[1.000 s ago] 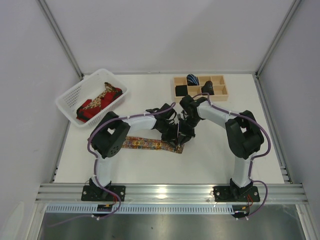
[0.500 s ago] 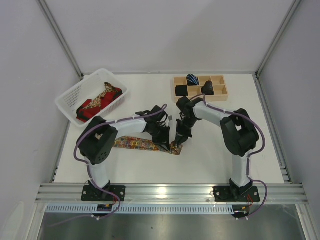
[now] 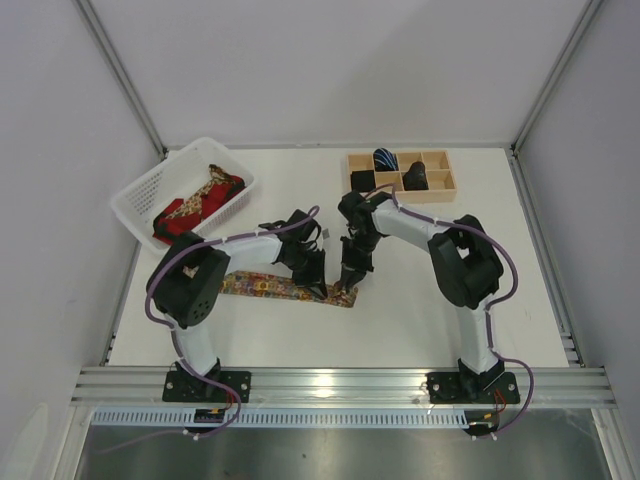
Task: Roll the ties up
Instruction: Roll the tie
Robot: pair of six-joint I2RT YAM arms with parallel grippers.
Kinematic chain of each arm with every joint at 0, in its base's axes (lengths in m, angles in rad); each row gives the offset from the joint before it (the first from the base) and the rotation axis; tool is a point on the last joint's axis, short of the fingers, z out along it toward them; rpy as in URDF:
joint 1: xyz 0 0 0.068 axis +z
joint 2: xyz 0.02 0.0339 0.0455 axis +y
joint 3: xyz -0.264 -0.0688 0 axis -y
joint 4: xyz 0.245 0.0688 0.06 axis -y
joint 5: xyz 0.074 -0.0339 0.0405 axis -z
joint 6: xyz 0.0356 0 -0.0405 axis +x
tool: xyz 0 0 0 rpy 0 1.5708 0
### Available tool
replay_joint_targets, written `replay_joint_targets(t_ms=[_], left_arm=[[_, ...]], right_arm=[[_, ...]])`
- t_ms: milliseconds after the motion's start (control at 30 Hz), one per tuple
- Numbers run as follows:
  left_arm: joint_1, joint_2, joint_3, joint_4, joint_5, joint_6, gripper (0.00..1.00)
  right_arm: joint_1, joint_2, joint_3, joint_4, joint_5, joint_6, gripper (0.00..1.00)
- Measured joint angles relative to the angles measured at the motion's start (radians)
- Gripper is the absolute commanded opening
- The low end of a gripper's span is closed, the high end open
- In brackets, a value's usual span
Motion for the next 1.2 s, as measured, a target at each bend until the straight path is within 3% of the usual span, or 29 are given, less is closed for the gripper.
replay_joint_targets(t_ms=[533,667,800,1200], left_arm=[[0.002,0.02,-0.03,0.045,0.034,-0.004,0.13],[0.002,0.018,-0.034,0.049,0.034,-0.004,0.13],[0.003,0.014,-0.038,0.05,0.032,-0.003,0.13],[0.013,-0.043,-0.098,0.049,0.016,-0.001,0.14]], right_arm=[[0.038,0.109,0.095,-0.019,0.005,0.019,0.13],[0.039,0.109,0.095,-0.005,-0.005,0.02,0.31],[0.042,0.109,0.084,0.032,-0.028,0.016,0.41],[0.048,0.004,-0.143,0.291,-0.16,0.005,0.45]])
